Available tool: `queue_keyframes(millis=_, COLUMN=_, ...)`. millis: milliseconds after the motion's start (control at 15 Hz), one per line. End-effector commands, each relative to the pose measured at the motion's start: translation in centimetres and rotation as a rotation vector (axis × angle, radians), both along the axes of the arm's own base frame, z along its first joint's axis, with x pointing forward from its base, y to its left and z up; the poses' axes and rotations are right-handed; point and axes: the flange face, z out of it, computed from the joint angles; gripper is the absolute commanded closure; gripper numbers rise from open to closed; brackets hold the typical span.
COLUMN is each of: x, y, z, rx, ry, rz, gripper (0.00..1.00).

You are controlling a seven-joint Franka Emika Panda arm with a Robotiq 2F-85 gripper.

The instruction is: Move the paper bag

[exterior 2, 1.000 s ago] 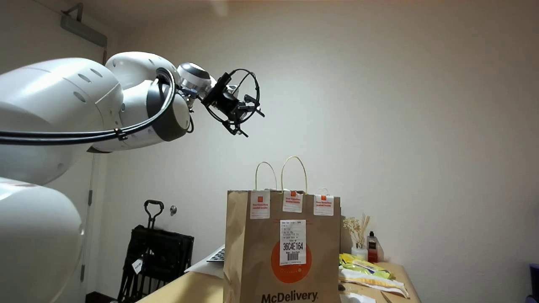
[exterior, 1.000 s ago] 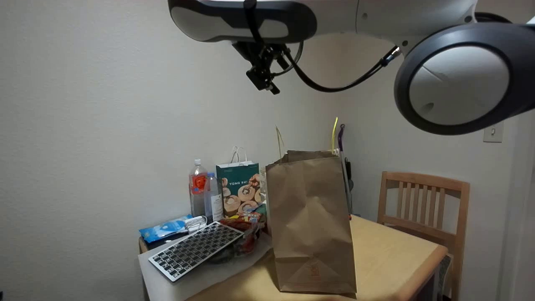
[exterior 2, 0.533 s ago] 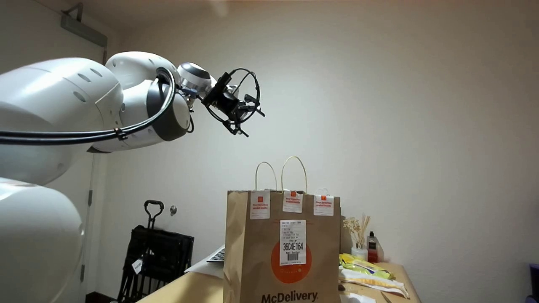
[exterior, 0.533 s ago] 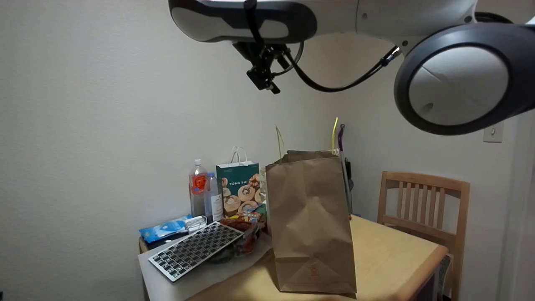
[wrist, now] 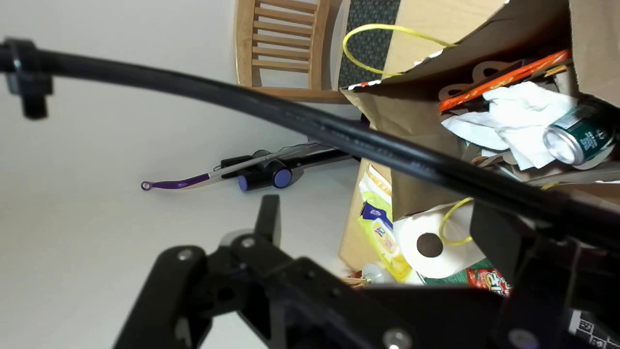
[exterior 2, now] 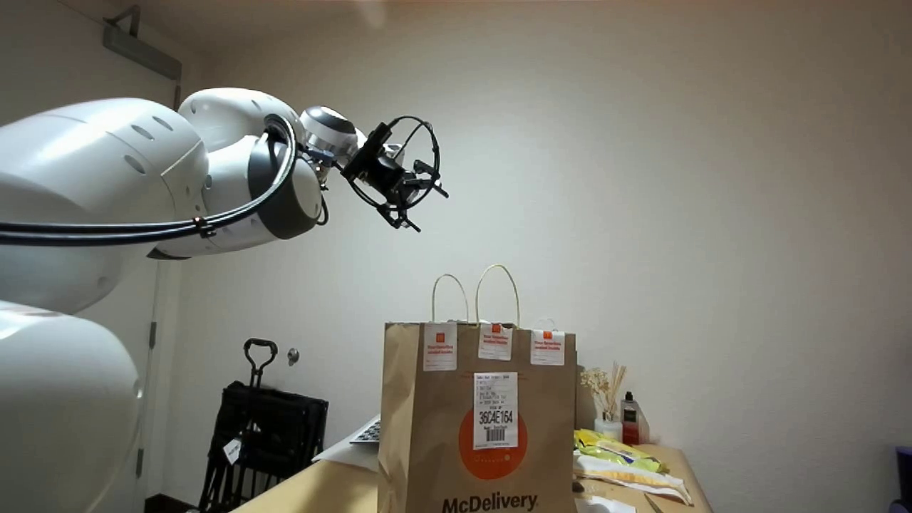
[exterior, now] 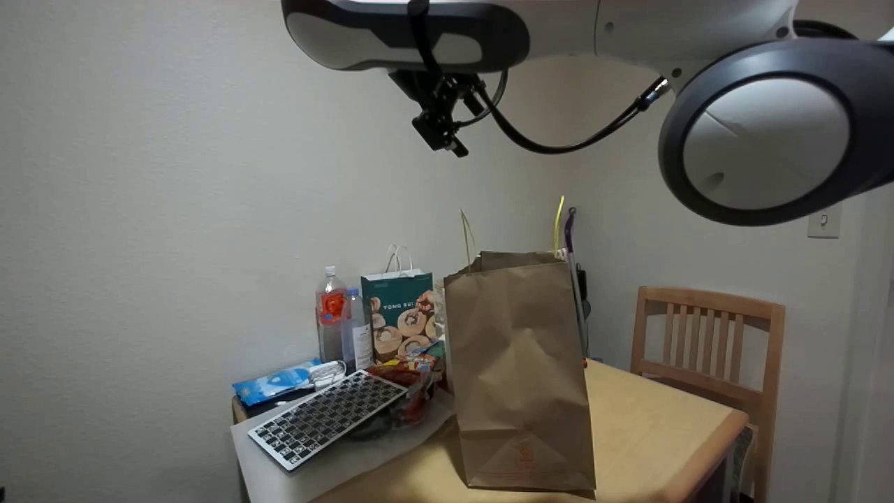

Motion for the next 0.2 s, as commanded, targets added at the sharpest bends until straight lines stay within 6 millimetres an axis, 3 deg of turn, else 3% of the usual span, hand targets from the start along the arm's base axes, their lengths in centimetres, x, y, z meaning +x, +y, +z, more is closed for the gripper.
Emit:
queue_keyframes(millis=0, x=-0.01, y=0.10, z=0.03, rx=0.000, ry=0.000, rz=0.000, gripper=0.00)
queue_keyframes(millis=133, x=-0.01, y=0.10, z=0.03, rx=0.000, ry=0.000, rz=0.000, gripper=0.00)
